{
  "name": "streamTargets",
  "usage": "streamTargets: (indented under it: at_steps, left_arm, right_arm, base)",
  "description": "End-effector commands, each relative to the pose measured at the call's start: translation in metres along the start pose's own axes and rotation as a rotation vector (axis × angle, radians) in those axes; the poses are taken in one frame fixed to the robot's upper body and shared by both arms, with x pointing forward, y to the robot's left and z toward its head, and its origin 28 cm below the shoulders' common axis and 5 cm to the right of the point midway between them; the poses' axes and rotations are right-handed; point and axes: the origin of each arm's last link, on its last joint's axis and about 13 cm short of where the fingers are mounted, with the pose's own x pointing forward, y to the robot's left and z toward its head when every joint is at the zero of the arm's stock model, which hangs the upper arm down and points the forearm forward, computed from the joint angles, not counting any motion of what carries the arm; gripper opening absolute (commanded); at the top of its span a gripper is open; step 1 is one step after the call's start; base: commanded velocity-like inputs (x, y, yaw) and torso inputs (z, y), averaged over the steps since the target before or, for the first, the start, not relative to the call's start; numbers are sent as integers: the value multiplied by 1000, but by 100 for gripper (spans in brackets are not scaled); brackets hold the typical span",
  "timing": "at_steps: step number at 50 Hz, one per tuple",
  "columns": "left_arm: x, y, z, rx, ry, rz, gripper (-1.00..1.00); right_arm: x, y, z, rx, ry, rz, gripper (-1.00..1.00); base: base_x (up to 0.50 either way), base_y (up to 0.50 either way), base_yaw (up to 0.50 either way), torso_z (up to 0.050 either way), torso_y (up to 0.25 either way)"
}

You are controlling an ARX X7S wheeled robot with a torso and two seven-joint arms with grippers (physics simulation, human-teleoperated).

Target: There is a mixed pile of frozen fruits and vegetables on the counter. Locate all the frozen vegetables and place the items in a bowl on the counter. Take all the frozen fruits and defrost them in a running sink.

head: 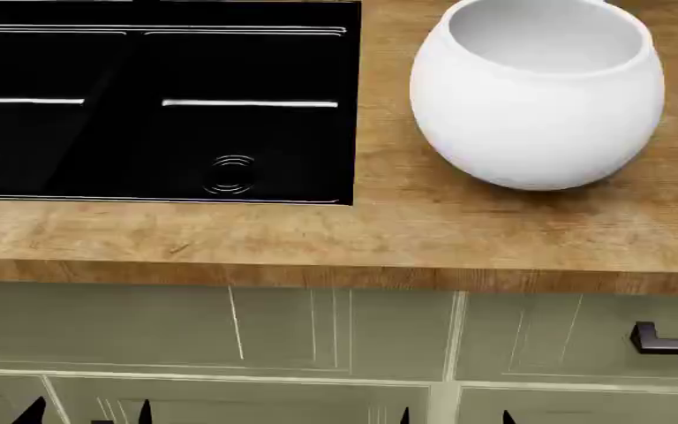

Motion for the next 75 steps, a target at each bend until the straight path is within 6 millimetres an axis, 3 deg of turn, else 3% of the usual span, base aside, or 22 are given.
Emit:
streamTargets:
  at_steps: [1, 13, 14, 15, 17, 28, 43, 75]
  left_arm:
    - [0, 0, 0, 0, 0, -12, 100]
    - [0, 0, 0, 17, -4, 3, 100]
    - [3, -4, 5, 92, -101, 73, 100]
    - [0, 0, 0, 32, -9, 1, 100]
    - [4, -2, 1, 35, -11, 7, 100]
    - [18, -9, 5, 28, -5, 13, 100]
    - [-12, 8, -2, 23, -6, 17, 100]
    - [-8, 6, -2, 14, 1, 16, 100]
  right_arm:
    - [1, 0, -1, 0, 0, 0, 100]
    - [-2, 0, 0, -1, -9, -9, 100]
    - [-6, 1, 3, -133, -119, -189, 100]
    - [-2, 0, 0, -3, -9, -8, 100]
    - [-1, -1, -1, -4, 10, 1, 100]
    - [0, 0, -3, -8, 26, -2, 100]
    - [1, -1, -3, 6, 45, -1, 100]
    - [1, -2, -2, 11, 47, 2, 100]
  base:
    - [0, 0, 0, 0, 0]
    - [0, 0, 0, 0, 0]
    - [0, 0, 0, 0, 0]
    - [0, 0, 0, 0, 0]
    - [0, 0, 0, 0, 0]
    - [0, -341, 0, 0, 0]
    - [0, -500, 0, 0, 0]
    - [0, -427, 0, 0, 0]
